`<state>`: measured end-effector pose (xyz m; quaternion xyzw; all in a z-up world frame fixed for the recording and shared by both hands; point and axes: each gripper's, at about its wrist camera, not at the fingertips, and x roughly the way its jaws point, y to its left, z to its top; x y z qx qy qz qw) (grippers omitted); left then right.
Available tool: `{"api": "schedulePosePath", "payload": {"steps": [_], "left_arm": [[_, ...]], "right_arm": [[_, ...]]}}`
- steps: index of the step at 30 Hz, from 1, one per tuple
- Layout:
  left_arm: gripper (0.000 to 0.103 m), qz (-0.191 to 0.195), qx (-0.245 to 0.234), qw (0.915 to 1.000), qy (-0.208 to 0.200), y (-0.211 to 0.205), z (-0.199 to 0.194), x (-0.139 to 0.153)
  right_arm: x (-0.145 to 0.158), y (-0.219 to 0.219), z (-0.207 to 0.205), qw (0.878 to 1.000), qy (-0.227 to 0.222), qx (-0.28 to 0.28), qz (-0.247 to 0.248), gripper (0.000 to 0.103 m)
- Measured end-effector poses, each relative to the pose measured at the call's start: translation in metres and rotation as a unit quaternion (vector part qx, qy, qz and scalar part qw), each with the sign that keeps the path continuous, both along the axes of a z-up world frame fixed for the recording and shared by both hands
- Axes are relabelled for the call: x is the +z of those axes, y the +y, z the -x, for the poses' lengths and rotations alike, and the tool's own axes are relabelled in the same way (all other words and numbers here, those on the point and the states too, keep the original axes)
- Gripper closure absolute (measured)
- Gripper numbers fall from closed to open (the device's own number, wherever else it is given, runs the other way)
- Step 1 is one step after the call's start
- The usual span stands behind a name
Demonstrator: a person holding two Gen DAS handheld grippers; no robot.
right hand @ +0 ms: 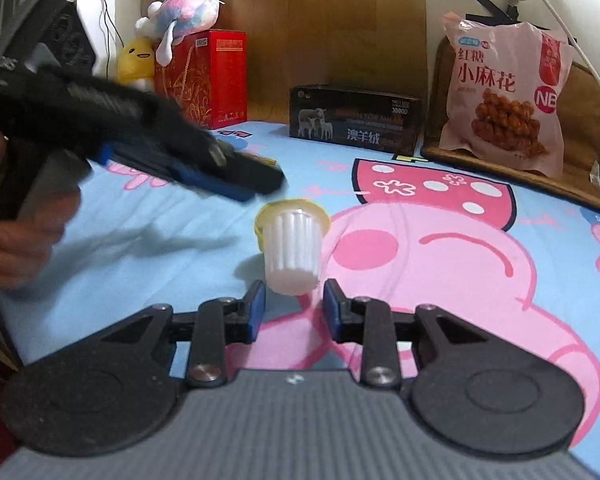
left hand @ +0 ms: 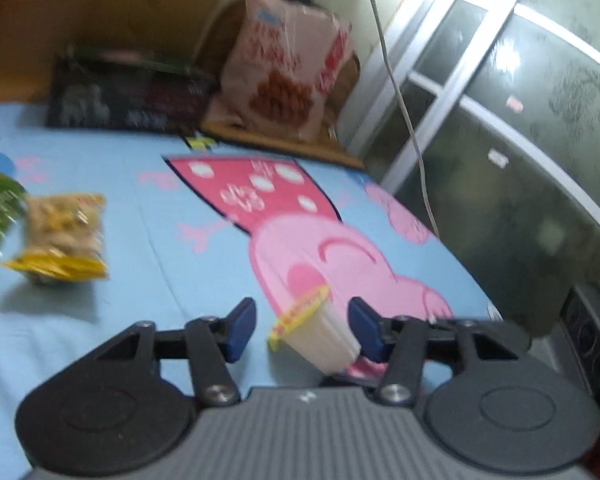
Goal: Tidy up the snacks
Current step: 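Place the white cup into the dark tin and open the right gripper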
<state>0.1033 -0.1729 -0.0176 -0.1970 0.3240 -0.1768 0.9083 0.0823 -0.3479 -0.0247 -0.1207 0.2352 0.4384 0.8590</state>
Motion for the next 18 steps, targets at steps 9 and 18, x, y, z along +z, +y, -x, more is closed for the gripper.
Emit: {"api": "schedulePosePath", "payload": {"steps": [9,18], "left_arm": [[0.066,-0.031,0.021,0.998,-0.052,0.026,-0.028,0.052],[0.068,-0.063,0.084,0.9899,-0.095,0.086,-0.133,0.147]], "right_arm": [[0.036,0.029,-0.028,0.998,-0.065,0.014,0.004,0.071],[0.119,0.107,-0.143,0.993,-0.11,0.027,-0.029,0.071]]}}
